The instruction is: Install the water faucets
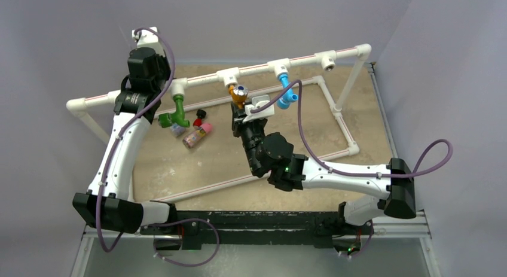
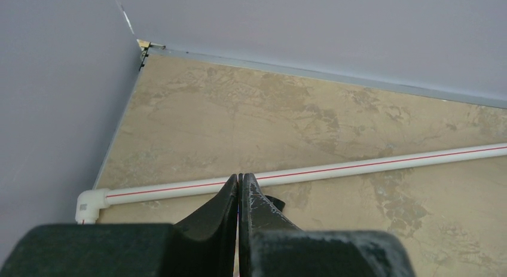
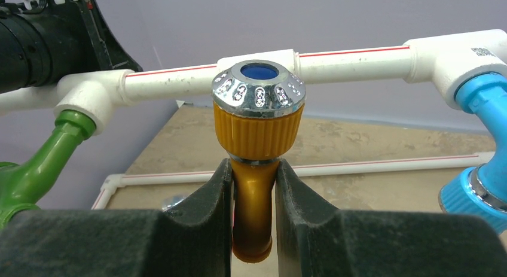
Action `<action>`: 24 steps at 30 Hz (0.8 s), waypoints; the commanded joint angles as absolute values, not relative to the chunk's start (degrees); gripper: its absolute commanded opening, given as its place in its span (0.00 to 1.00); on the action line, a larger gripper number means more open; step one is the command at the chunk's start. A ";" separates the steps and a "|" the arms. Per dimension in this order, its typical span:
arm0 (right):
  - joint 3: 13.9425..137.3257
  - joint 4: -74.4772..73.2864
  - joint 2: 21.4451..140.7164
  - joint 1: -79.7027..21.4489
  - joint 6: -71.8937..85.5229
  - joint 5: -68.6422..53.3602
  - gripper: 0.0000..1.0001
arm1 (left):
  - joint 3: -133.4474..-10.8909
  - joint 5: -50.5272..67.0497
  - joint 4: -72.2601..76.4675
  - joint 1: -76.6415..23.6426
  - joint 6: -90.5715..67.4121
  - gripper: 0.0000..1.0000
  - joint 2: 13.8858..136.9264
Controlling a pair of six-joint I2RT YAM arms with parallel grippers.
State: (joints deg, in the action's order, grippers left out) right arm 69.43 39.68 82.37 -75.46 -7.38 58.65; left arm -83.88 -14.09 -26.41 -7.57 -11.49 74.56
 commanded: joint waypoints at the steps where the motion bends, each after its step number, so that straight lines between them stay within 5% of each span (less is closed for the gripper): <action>1: 71.63 44.51 82.46 -75.83 -9.16 60.69 0.00 | -83.54 -11.83 -31.56 -8.44 -12.57 0.00 74.24; 24: 74.73 44.07 87.20 -73.13 -3.30 56.30 0.00 | -82.71 -10.94 -31.46 -9.83 -12.49 0.00 73.66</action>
State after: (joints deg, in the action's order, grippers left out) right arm 70.70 44.88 86.11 -76.03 -8.86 62.02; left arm -83.77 -13.96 -25.96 -7.62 -11.49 74.59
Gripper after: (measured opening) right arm 0.257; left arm 0.002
